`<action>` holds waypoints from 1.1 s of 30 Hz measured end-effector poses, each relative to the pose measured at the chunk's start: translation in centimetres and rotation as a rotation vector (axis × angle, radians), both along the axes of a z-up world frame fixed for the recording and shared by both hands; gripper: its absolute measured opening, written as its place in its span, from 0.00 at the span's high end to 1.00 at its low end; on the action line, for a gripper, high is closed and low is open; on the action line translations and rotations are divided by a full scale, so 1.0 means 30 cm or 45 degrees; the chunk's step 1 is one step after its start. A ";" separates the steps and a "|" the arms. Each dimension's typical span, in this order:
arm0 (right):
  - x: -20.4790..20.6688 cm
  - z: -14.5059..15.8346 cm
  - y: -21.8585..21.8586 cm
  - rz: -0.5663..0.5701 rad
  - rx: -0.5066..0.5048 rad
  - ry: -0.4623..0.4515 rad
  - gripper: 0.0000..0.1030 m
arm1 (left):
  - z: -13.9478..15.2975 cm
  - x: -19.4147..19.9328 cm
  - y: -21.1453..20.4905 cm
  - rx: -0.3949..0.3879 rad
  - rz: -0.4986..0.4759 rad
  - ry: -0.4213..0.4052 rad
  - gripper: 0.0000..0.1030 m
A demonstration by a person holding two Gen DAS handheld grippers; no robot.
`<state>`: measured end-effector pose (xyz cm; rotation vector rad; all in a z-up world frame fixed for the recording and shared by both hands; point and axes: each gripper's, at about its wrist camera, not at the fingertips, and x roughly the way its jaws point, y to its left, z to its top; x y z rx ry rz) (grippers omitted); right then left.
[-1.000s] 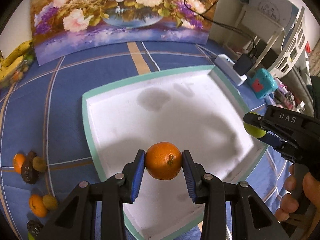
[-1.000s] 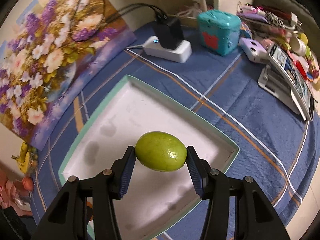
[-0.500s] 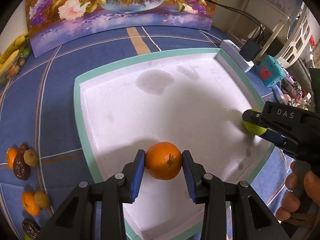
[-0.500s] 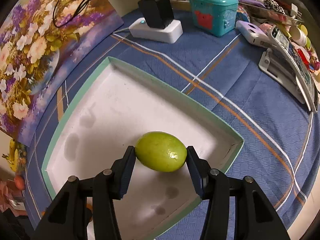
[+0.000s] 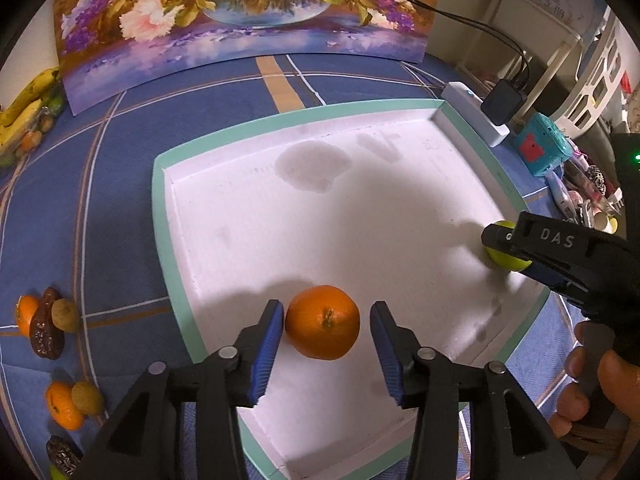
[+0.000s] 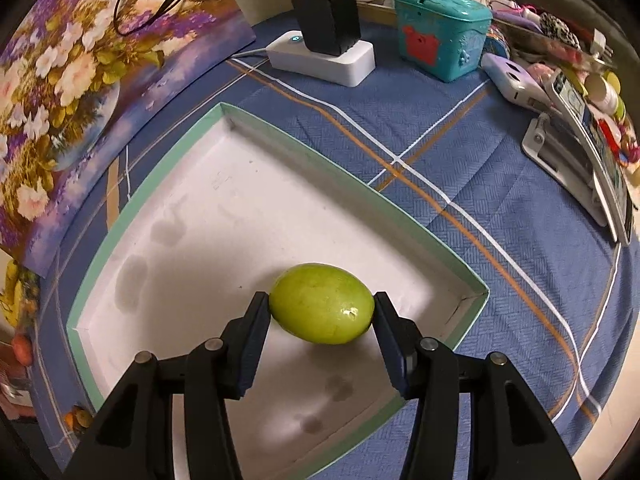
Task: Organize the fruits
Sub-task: 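Open the left tool over the tray while the right tool releases the pear inside, then move both tools back from the tray to the remaining fruit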
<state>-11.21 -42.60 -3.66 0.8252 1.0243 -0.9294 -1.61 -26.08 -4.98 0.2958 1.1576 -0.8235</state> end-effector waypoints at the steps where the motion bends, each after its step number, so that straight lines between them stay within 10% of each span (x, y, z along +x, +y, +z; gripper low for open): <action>1: 0.002 -0.002 -0.002 0.004 -0.004 0.007 0.48 | 0.003 -0.001 -0.001 -0.003 -0.001 -0.003 0.47; 22: 0.056 0.085 0.053 0.127 -0.184 -0.011 0.10 | 0.129 0.142 0.182 -0.088 0.346 -0.120 0.00; 33: 0.124 0.161 0.159 0.298 -0.266 -0.181 0.08 | 0.190 0.274 0.440 -0.139 0.655 -0.256 0.00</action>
